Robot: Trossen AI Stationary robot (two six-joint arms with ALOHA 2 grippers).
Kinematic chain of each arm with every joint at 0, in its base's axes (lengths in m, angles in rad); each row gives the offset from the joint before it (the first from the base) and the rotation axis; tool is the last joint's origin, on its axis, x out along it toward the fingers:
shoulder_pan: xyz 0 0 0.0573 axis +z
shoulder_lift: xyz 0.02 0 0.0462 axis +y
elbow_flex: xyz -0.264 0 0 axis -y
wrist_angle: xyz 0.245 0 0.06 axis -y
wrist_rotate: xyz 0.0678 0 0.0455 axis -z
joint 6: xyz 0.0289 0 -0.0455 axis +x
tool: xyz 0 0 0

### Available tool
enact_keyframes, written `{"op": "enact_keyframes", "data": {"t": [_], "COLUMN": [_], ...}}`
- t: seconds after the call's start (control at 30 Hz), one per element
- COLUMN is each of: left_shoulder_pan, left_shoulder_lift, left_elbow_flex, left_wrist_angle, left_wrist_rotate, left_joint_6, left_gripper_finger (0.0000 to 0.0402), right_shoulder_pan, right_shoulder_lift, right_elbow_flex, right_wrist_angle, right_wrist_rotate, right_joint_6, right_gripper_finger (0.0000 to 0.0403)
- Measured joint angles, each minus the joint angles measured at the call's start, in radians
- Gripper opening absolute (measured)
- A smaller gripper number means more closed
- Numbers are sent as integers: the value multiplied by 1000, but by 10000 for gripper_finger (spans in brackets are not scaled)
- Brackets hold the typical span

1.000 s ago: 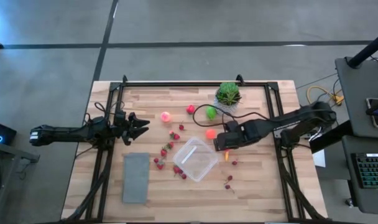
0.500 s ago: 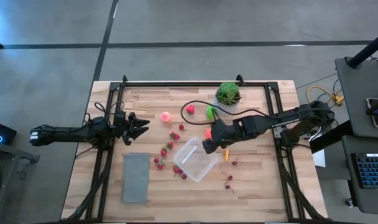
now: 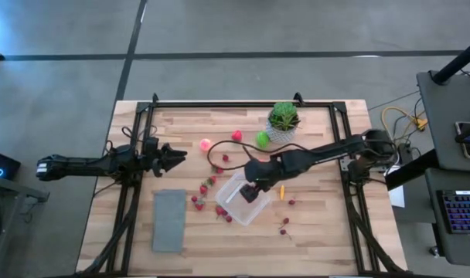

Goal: Pick and placing Produce into tupperware
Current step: Put the red apple into the transparent bin, then put the peach into the transparent bin

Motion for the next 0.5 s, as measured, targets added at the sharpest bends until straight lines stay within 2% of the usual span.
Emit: {"op": "enact_keyframes", "data": {"t": [0.1, 0.23, 0.4, 0.5], "left_shoulder_pan": [0, 0, 0, -1], "left_shoulder_lift": [7, 5, 15, 30], "left_elbow_flex": [0, 0, 0, 3], "left_wrist_angle": [8, 28, 100, 91], "left_wrist_rotate": [0, -1, 51, 45], "left_joint_6": [79, 68, 33, -34], "left_gripper_finger": [221, 221, 221, 221], "right_shoulder_pan": [0, 6, 54, 106], "right_shoulder_lift": [12, 1, -91, -168], "right_elbow_flex": [29, 33, 23, 22], "right_wrist_angle": [-74, -99, -110, -149], "right_wrist_rotate": [27, 64, 204, 342], "right_joint_6": [-35, -69, -47, 3], "right_gripper_finger": [338, 361, 365, 365]}}
